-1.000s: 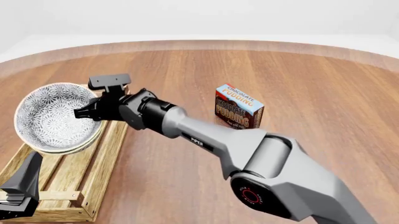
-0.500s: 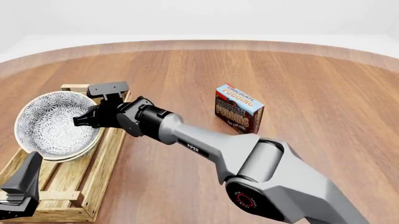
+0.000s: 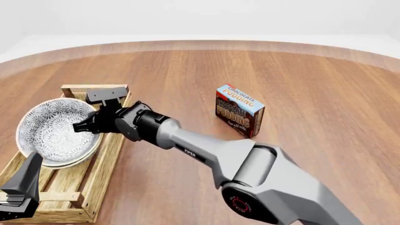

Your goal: Stack the left bowl on the right bowl and place them in the tray.

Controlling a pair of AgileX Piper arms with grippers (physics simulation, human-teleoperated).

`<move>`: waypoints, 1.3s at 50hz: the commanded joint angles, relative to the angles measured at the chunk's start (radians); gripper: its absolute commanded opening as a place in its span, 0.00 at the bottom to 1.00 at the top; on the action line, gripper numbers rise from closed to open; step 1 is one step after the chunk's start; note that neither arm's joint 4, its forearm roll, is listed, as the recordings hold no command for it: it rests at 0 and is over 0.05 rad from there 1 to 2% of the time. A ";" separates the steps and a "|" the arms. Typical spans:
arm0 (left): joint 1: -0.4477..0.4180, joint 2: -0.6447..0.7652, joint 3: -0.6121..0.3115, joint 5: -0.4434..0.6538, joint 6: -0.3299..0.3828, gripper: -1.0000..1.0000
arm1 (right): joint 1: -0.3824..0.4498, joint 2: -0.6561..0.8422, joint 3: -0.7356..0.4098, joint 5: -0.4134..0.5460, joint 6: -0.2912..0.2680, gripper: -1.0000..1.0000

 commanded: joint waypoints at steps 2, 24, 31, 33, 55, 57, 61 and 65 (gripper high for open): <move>0.000 0.000 0.000 0.000 0.000 1.00 | -0.002 0.013 -0.048 0.023 -0.006 0.00; 0.000 0.000 0.000 0.000 0.000 1.00 | 0.013 0.001 -0.034 0.021 -0.018 1.00; 0.000 0.000 0.000 0.000 0.000 1.00 | 0.010 0.001 -0.041 0.030 -0.021 1.00; 0.000 0.000 0.000 0.000 0.000 1.00 | 0.005 -0.003 -0.043 0.034 -0.022 1.00; 0.000 0.000 0.000 0.000 0.000 1.00 | -0.025 -0.084 -0.002 0.059 -0.052 1.00; 0.000 0.000 0.000 0.000 0.000 1.00 | -0.024 -0.097 0.004 0.063 -0.056 1.00; 0.000 0.000 0.000 0.000 0.000 1.00 | -0.025 -0.116 -0.002 0.085 -0.075 1.00; 0.000 0.000 0.000 0.000 0.000 1.00 | -0.029 -0.144 -0.001 0.100 -0.090 1.00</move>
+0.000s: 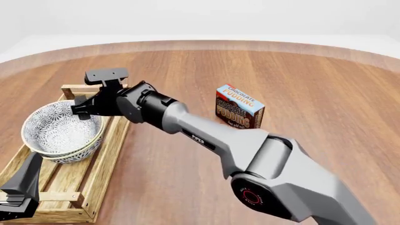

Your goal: Stack the left bowl on the right bowl and place them in the tray.

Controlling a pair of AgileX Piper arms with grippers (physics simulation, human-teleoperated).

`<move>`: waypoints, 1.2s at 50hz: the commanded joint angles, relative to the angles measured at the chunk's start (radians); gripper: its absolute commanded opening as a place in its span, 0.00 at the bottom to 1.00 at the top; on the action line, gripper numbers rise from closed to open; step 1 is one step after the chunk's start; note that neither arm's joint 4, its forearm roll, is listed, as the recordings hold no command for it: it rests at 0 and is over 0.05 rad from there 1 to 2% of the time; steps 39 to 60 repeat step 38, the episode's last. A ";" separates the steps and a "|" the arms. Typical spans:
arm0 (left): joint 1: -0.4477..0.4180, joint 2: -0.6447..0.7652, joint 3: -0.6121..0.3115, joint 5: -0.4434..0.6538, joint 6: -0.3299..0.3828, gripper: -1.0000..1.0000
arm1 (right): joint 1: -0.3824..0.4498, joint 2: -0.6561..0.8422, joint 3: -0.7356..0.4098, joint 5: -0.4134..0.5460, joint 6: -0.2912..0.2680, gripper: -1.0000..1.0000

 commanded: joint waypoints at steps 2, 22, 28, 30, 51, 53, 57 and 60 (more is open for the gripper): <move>0.000 0.000 0.000 0.000 0.000 1.00 | -0.010 -0.081 0.020 0.035 -0.042 1.00; 0.000 0.000 0.000 0.000 0.000 1.00 | -0.028 -0.204 0.092 0.031 -0.099 1.00; 0.000 0.000 0.000 0.000 0.000 1.00 | -0.044 -0.260 0.140 0.016 -0.132 1.00; 0.000 0.000 0.000 0.000 0.000 1.00 | -0.047 -0.270 0.151 0.016 -0.144 1.00; 0.000 0.000 0.000 0.000 0.000 1.00 | -0.076 -0.412 0.338 -0.060 -0.164 1.00; 0.000 0.000 0.000 0.000 0.000 1.00 | -0.076 -0.412 0.338 -0.060 -0.164 1.00; 0.000 0.000 0.000 0.000 0.000 1.00 | -0.076 -0.412 0.338 -0.060 -0.164 1.00; 0.000 0.000 0.000 0.000 0.000 1.00 | -0.076 -0.412 0.338 -0.060 -0.164 1.00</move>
